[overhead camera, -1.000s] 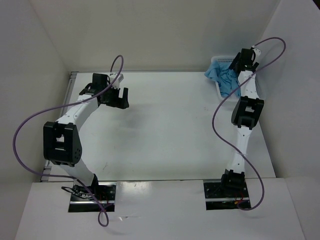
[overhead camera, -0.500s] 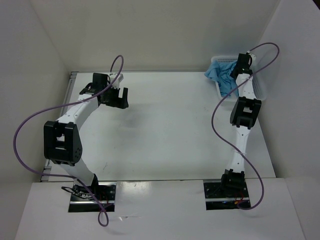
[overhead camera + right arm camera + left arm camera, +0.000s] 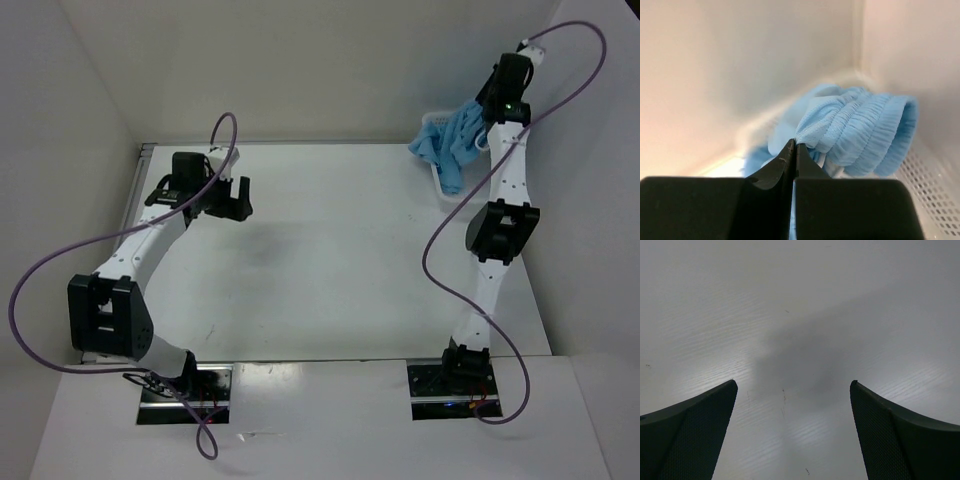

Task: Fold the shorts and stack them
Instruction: Grab the shorts from the pile, then move the shorts to the center of the board

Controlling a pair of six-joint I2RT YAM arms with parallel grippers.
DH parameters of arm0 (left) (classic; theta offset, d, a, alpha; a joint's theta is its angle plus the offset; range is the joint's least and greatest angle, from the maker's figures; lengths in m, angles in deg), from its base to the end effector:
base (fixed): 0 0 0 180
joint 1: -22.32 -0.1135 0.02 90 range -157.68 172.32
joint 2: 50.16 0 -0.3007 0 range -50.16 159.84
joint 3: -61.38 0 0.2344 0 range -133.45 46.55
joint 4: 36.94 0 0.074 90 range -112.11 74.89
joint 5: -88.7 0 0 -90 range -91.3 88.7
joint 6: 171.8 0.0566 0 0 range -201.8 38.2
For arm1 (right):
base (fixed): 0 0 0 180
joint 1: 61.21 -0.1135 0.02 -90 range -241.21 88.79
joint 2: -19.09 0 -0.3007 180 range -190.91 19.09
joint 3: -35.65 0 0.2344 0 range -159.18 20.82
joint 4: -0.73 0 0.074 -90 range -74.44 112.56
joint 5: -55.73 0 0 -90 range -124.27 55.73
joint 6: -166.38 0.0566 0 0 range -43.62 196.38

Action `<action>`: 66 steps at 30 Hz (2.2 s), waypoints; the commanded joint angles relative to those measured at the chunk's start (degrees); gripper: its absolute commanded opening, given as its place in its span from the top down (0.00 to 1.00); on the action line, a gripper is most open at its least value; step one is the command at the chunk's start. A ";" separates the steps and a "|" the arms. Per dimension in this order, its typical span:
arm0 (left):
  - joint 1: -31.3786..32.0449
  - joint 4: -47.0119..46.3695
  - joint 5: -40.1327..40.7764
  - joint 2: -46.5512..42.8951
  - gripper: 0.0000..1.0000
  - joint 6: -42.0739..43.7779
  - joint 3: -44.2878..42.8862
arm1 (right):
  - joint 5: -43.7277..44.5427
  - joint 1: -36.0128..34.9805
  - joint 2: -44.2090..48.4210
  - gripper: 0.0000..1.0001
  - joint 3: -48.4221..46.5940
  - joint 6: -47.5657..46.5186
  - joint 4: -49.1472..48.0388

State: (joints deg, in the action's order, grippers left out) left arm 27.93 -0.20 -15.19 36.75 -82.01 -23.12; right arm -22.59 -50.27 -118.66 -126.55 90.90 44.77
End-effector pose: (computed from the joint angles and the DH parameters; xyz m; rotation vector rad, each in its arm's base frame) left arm 0.3350 -0.0466 0.3225 0.2358 2.2384 -0.3276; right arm 0.5652 -0.1209 0.3693 0.5534 1.8263 -0.1526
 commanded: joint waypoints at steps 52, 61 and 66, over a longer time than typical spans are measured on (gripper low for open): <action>-6.40 3.85 1.94 16.87 0.05 0.21 -6.26 | -22.49 -39.86 22.00 0.17 58.95 -12.94 -20.51; -5.87 -3.01 8.18 23.30 0.16 0.21 -4.33 | -20.65 -40.47 18.57 0.17 60.18 -12.42 -21.04; -6.92 -5.47 8.88 23.30 0.16 0.21 -4.59 | -18.71 -40.47 17.52 0.20 60.71 -12.41 -21.57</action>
State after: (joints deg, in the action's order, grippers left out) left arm 22.12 -2.13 -7.39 60.11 -82.01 -27.27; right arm -42.94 -90.34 -100.30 -66.78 78.82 26.26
